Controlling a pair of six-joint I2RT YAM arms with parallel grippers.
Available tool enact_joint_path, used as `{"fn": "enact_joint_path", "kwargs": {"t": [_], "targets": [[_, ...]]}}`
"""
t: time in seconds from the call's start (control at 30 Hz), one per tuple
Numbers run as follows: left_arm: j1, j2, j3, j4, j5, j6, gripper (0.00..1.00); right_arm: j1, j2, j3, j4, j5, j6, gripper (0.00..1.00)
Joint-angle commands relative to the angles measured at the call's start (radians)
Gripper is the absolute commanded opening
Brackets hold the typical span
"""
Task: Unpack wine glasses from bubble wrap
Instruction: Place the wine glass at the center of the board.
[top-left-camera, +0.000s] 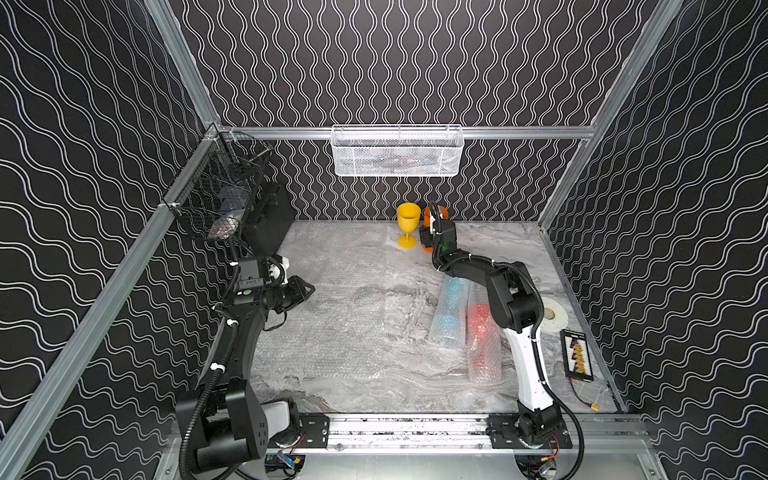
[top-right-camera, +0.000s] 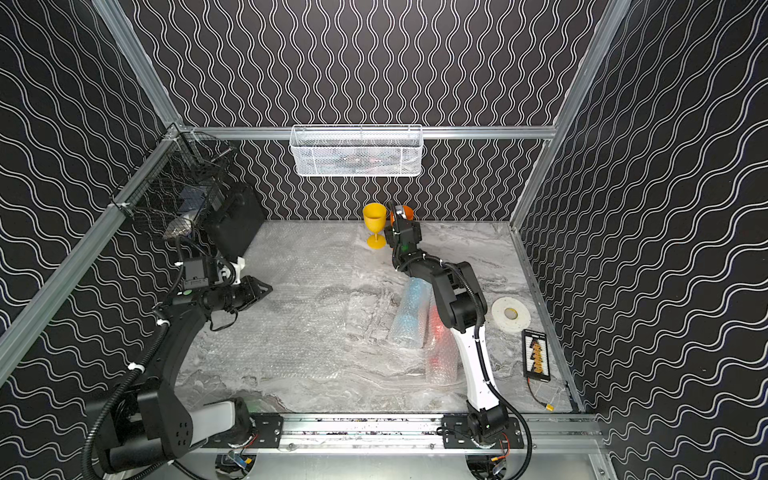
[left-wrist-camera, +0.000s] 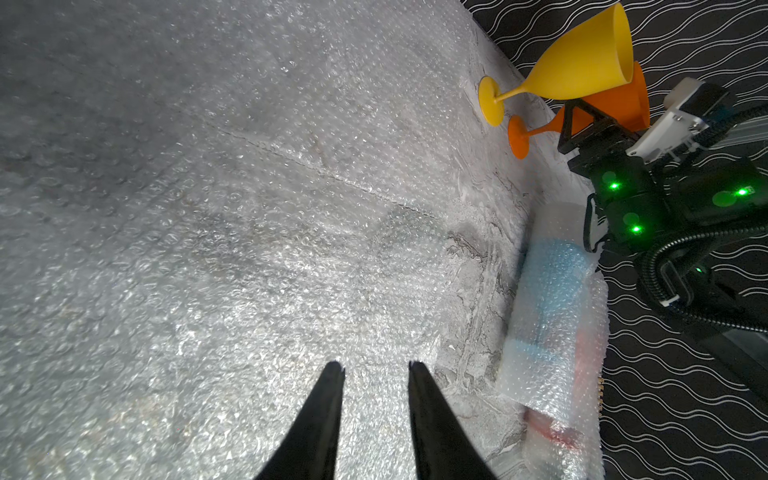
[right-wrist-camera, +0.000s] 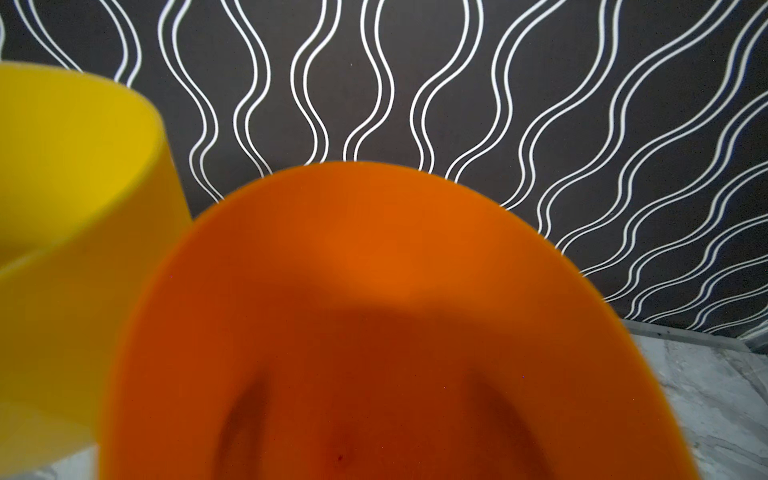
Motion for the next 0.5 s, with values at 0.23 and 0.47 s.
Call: {"fn": "enact_joint_path", "kwargs": {"t": [0.23,0.47], "targets": [[0.005,-0.001,-0.002,0.015,0.015,0.001,0.32,0.003,-0.005,0.025,0.005,-0.051,0.069,0.81],[0.006,0.0,-0.001,0.016,0.017,0.001,0.32,0.007,0.0,0.035,-0.008,-0.059,0.087,0.82]]}}
